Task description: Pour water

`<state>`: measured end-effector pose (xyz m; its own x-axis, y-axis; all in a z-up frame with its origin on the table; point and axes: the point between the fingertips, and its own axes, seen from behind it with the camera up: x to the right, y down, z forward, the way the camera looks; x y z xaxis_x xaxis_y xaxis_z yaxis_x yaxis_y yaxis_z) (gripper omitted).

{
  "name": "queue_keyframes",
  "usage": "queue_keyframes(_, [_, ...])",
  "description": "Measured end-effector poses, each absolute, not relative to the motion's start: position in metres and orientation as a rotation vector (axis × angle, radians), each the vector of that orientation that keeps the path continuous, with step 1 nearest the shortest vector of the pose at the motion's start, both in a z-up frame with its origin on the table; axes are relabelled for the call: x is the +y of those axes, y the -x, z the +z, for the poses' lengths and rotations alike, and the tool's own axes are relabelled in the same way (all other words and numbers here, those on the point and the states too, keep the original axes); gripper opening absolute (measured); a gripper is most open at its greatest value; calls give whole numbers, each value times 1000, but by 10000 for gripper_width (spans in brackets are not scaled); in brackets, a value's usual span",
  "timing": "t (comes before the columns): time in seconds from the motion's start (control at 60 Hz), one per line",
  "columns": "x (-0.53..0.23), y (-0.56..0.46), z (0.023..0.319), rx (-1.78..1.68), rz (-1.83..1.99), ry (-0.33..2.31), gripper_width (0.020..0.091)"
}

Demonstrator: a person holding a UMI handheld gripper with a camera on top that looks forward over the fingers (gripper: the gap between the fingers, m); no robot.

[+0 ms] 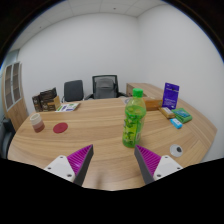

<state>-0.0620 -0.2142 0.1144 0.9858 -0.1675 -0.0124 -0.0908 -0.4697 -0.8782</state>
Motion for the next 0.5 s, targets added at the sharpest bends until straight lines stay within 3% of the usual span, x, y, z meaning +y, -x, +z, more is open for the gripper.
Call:
queue_keyframes(0.267, [-114, 37, 152, 140, -128, 1938, 834])
queue_keyframes(0.367, [-71, 51, 169, 110, -115, 1888, 748])
queue_keyframes(0.483, [-31, 84, 189, 96, -77, 1845, 537])
queue_keyframes(0.5, [-27, 89, 191, 93, -76, 1840, 533])
